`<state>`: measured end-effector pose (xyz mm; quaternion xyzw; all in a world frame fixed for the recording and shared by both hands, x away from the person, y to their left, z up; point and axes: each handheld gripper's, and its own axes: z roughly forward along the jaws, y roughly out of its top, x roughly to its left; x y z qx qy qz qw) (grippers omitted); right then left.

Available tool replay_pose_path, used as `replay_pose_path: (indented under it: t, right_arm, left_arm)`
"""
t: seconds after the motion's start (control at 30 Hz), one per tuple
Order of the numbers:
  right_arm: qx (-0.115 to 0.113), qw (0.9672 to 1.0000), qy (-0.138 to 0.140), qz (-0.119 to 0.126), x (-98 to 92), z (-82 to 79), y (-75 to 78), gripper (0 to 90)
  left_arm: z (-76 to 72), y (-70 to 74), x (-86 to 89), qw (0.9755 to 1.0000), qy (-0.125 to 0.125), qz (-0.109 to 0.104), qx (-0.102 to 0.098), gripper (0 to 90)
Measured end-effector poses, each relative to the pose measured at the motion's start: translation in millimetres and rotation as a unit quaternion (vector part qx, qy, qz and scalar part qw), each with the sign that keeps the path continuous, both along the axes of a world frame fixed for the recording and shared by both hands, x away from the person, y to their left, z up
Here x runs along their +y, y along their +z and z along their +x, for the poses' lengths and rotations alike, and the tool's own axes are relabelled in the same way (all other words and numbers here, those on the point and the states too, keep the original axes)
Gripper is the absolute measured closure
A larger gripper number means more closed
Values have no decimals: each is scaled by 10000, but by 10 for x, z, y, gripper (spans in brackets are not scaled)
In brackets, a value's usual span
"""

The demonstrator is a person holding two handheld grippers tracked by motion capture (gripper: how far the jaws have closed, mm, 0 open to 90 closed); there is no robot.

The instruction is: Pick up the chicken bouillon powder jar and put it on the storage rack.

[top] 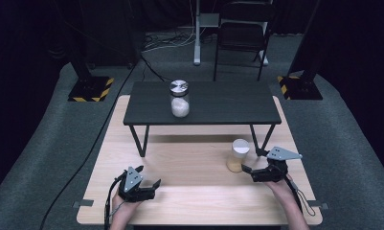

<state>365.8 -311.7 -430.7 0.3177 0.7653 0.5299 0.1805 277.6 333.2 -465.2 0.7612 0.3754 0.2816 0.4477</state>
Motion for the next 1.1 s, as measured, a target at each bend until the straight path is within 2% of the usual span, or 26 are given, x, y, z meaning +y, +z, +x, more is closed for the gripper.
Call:
replay_pose_path:
  t: [0.2,0.23,0.37,0.43,0.47,0.53,0.7,1.1]
  right_arm:
    - [40,9999,89,-70,111,96,44,97]
    - [36,9999,95,-95,155,116,52,128]
    - [9,9998,26,-174,221,132,54,175]
    - [41,9998,14,-192,266,168,52,208]
    - [-17,9998,34,-189,273,169,44,268]
    - [-89,9997,6,-238,305,156,51,314]
    - [-139,9993,11,-360,333,151,93,336]
    - [-103,9992,-6,-385,324,118,180,340]
  left_arm:
    - [0,0,1,10000,-5,0,-1,133]
    - [0,0,1,10000,-6,-1,-1,132]
    - [3,1,4,10000,-9,-6,7,133]
    - [3,0,3,10000,-10,-4,4,133]
    - [3,1,4,10000,-10,-3,6,133]
    - [3,1,4,10000,-11,-4,7,133]
    - [6,3,5,10000,-16,-2,13,133]
    - [11,5,6,10000,-11,-12,30,134]
